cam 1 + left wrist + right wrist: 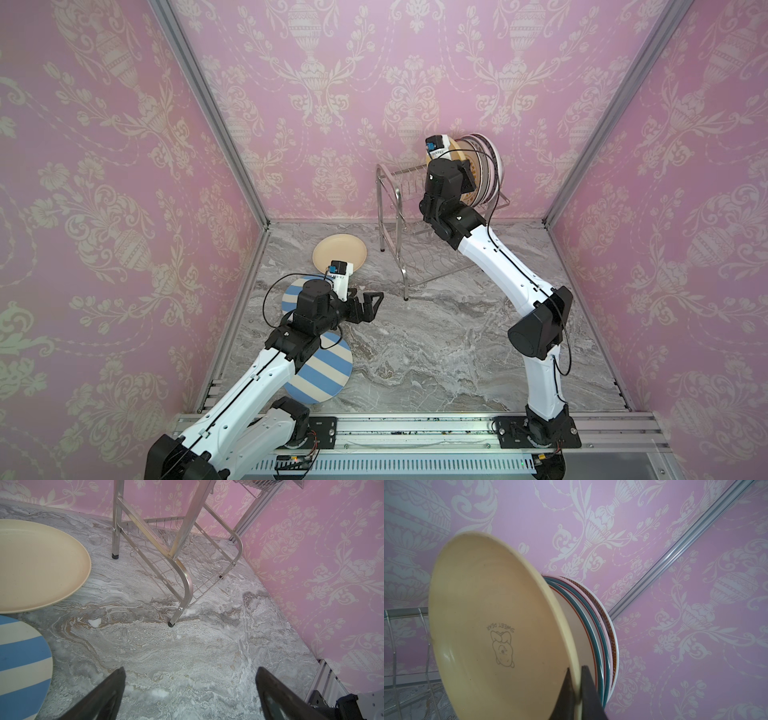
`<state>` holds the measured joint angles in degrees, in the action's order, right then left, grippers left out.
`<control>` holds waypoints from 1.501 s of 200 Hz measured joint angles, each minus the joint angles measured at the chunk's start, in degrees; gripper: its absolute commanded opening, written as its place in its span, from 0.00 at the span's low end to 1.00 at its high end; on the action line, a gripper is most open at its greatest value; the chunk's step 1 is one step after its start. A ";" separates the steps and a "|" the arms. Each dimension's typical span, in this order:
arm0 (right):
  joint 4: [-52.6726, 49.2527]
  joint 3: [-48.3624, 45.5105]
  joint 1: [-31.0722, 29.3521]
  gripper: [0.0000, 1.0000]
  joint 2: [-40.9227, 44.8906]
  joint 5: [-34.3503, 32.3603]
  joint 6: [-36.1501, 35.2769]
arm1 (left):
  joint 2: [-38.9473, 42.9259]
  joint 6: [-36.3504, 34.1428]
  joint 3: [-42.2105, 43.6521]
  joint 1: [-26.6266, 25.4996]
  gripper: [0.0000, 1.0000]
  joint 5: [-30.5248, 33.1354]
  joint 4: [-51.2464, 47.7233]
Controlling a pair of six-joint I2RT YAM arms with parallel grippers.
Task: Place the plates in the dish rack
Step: 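Carry the yellow bear plate to the rack and lower it beside the sunburst plates, then push the yellow bear plate down into the rack slot with the right gripper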
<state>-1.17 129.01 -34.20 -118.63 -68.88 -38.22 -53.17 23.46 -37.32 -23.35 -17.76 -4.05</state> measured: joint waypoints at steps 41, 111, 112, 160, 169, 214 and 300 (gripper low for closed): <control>-0.83 -0.35 0.00 0.00 0.00 -0.22 1.44 | 0.00 0.00 0.00 0.00 0.99 0.00 0.00; -1.11 -0.33 0.09 0.08 -0.07 -0.61 2.10 | 0.00 -0.02 0.00 0.00 0.99 0.00 -0.17; -1.11 -0.33 0.09 0.08 -0.09 -0.61 2.12 | 0.00 -0.02 0.00 0.00 0.99 0.00 -0.17; -1.11 2.19 0.04 0.23 -1.92 -0.92 0.28 | 0.00 -0.02 0.00 0.11 0.99 0.00 -0.37; -1.03 2.51 0.04 0.23 -2.25 -0.94 -0.11 | 0.00 -0.02 0.00 0.13 0.99 0.00 -0.35; 0.00 3.08 0.04 0.23 -3.06 -1.03 -2.58 | 0.00 0.00 0.00 0.33 0.99 0.00 -0.35; 2.14 5.95 -1.07 0.47 -3.08 -0.98 -8.57 | 0.00 -0.02 -0.02 0.68 0.99 0.52 -1.11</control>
<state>0.97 134.96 -35.27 -121.71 -69.87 -46.78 -53.17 23.44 -37.34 -22.68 -17.23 -5.17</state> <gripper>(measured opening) 0.405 0.994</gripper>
